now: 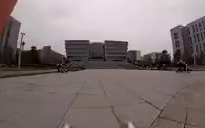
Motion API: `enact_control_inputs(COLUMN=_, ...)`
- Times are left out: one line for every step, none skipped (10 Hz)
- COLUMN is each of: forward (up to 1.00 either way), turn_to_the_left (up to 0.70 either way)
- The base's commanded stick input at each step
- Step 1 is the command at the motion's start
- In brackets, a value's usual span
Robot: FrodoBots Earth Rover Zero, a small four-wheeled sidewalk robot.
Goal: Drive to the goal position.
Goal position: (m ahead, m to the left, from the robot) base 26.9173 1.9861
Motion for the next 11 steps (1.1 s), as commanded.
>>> enact_control_inputs(forward=0.7, turn_to_the_left=0.0)
enact_control_inputs(forward=0.7, turn_to_the_left=0.0)
enact_control_inputs(forward=0.7, turn_to_the_left=0.0)
enact_control_inputs(forward=0.7, turn_to_the_left=0.0)
enact_control_inputs(forward=0.7, turn_to_the_left=0.0)
enact_control_inputs(forward=0.7, turn_to_the_left=0.0)
enact_control_inputs(forward=0.7, turn_to_the_left=0.0)
enact_control_inputs(forward=0.7, turn_to_the_left=0.01)
enact_control_inputs(forward=0.7, turn_to_the_left=0.05)
enact_control_inputs(forward=0.7, turn_to_the_left=0.14)
enact_control_inputs(forward=0.7, turn_to_the_left=0.14)
